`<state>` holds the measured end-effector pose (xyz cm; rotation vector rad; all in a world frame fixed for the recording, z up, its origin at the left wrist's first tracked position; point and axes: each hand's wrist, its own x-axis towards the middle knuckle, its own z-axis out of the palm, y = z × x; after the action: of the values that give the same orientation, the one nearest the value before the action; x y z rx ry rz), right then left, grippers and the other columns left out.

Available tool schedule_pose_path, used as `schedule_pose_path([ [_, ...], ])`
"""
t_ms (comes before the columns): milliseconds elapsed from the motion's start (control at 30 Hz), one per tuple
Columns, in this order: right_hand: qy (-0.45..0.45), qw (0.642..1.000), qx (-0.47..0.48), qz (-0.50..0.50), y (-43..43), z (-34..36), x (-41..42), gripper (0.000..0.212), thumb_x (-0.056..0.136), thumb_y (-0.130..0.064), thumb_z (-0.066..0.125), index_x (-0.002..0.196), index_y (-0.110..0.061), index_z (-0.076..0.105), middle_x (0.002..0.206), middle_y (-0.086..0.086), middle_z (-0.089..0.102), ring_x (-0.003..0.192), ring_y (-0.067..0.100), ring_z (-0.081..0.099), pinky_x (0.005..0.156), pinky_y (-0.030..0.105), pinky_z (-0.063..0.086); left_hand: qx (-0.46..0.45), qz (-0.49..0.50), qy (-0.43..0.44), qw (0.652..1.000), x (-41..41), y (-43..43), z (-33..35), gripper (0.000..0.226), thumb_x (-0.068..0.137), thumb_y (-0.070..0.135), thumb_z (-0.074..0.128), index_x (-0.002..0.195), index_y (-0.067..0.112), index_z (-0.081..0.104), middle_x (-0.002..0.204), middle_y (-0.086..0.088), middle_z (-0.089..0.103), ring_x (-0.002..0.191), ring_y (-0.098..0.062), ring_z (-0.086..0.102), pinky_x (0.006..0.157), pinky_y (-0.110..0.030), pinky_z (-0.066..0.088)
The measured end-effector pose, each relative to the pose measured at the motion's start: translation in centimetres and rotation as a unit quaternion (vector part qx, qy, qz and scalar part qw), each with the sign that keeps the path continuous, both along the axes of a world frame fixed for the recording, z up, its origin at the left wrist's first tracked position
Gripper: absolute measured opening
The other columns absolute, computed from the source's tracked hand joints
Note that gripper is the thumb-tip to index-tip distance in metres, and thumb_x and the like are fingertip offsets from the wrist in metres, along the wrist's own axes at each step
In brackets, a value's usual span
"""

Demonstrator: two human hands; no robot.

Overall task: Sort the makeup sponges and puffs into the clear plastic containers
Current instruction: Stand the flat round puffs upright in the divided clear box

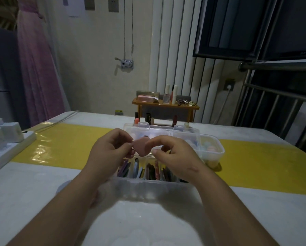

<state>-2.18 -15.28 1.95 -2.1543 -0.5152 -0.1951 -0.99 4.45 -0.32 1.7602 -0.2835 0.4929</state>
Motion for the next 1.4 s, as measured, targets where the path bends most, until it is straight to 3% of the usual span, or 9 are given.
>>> schedule_pose_path([
  [167, -0.027, 0.999, 0.008, -0.025, -0.5, 0.4, -0.1, 0.019, 0.097, -0.023, 0.058, 0.103, -0.037, 0.069, 0.100, -0.017, 0.065, 0.084, 0.002, 0.060, 0.065, 0.013, 0.049, 0.117, 0.050, -0.051, 0.991, -0.1, -0.2, -0.2, 0.027, 0.087, 0.010, 0.069, 0.079, 0.035, 0.065, 0.079, 0.021, 0.068, 0.075, -0.003, 0.063, 0.066, -0.029, 0.051],
  [267, -0.033, 0.998, 0.021, -0.050, -0.9, 0.7, 0.0, 0.016, 0.094, -0.021, 0.062, 0.100, -0.034, 0.069, 0.102, -0.017, 0.065, 0.084, 0.005, 0.058, 0.066, 0.014, 0.044, 0.110, 0.060, -0.041, 0.991, 0.1, 0.0, -0.5, 0.023, 0.087, 0.013, 0.071, 0.080, 0.035, 0.067, 0.080, 0.016, 0.069, 0.065, -0.001, 0.059, 0.063, -0.033, 0.055],
  [433, -0.027, 0.995, 0.042, -0.084, -2.4, 1.4, 0.1, 0.014, 0.081, -0.013, 0.070, 0.083, -0.026, 0.069, 0.087, -0.007, 0.069, 0.087, 0.012, 0.065, 0.077, 0.034, 0.056, 0.125, 0.087, -0.029, 0.988, 0.4, 0.4, -0.6, 0.024, 0.087, 0.013, 0.069, 0.078, 0.035, 0.065, 0.081, 0.010, 0.068, 0.070, -0.001, 0.058, 0.054, -0.008, 0.039],
  [533, -0.031, 0.990, 0.032, -0.130, -3.4, 1.9, 0.0, 0.011, 0.074, -0.006, 0.066, 0.078, -0.016, 0.067, 0.080, 0.002, 0.070, 0.084, 0.021, 0.067, 0.081, 0.046, 0.057, 0.129, 0.095, -0.022, 0.987, 0.5, 0.6, -0.8, 0.024, 0.086, 0.013, 0.069, 0.077, 0.034, 0.065, 0.077, 0.012, 0.066, 0.073, 0.000, 0.058, 0.057, -0.011, 0.039],
  [800, -0.022, 0.970, -0.053, -0.237, -5.0, 2.3, 0.2, 0.015, 0.078, -0.016, 0.056, 0.067, -0.013, 0.066, 0.056, 0.003, 0.065, 0.052, 0.014, 0.065, 0.069, 0.037, 0.058, 0.122, 0.102, -0.020, 0.987, 0.7, 0.8, -1.0, 0.019, 0.085, 0.012, 0.070, 0.077, 0.029, 0.068, 0.075, 0.011, 0.066, 0.072, -0.002, 0.059, 0.062, -0.020, 0.042],
  [967, 0.075, 0.959, -0.127, -0.241, -5.1, 2.4, 0.4, 0.014, 0.076, -0.014, 0.057, 0.066, -0.008, 0.064, 0.063, 0.011, 0.067, 0.064, 0.024, 0.067, 0.066, 0.036, 0.055, 0.101, 0.112, -0.023, 0.988, 1.0, 1.3, -1.0, 0.021, 0.085, 0.010, 0.070, 0.075, 0.029, 0.067, 0.074, 0.008, 0.068, 0.074, -0.012, 0.061, 0.069, -0.031, 0.047],
  [1033, 0.116, 0.954, -0.159, -0.225, -5.0, 2.4, 0.3, 0.011, 0.074, -0.012, 0.056, 0.067, -0.011, 0.064, 0.063, 0.009, 0.070, 0.071, 0.025, 0.070, 0.074, 0.037, 0.059, 0.093, 0.118, -0.020, 0.988, 1.1, 1.5, -1.0, 0.021, 0.085, 0.010, 0.069, 0.075, 0.029, 0.067, 0.075, 0.006, 0.068, 0.075, -0.014, 0.062, 0.070, -0.032, 0.048],
  [1267, 0.140, 0.941, -0.234, -0.202, -5.1, 2.0, 0.5, 0.003, 0.073, -0.019, 0.058, 0.072, -0.017, 0.061, 0.064, 0.005, 0.072, 0.075, 0.022, 0.070, 0.083, 0.041, 0.058, 0.076, 0.133, -0.004, 0.988, 1.4, 2.1, -1.2, 0.017, 0.085, 0.010, 0.070, 0.076, 0.025, 0.069, 0.076, 0.007, 0.070, 0.076, -0.013, 0.064, 0.071, -0.031, 0.048],
  [1400, 0.128, 0.941, -0.231, -0.210, -5.1, 1.8, 0.5, 0.008, 0.078, -0.025, 0.062, 0.071, -0.020, 0.059, 0.077, 0.003, 0.064, 0.074, 0.019, 0.060, 0.067, 0.031, 0.050, 0.085, 0.156, 0.038, 0.983, 2.0, 3.2, -1.4, 0.020, 0.082, 0.009, 0.067, 0.076, 0.028, 0.068, 0.075, 0.009, 0.070, 0.069, -0.018, 0.061, 0.065, -0.033, 0.046],
])
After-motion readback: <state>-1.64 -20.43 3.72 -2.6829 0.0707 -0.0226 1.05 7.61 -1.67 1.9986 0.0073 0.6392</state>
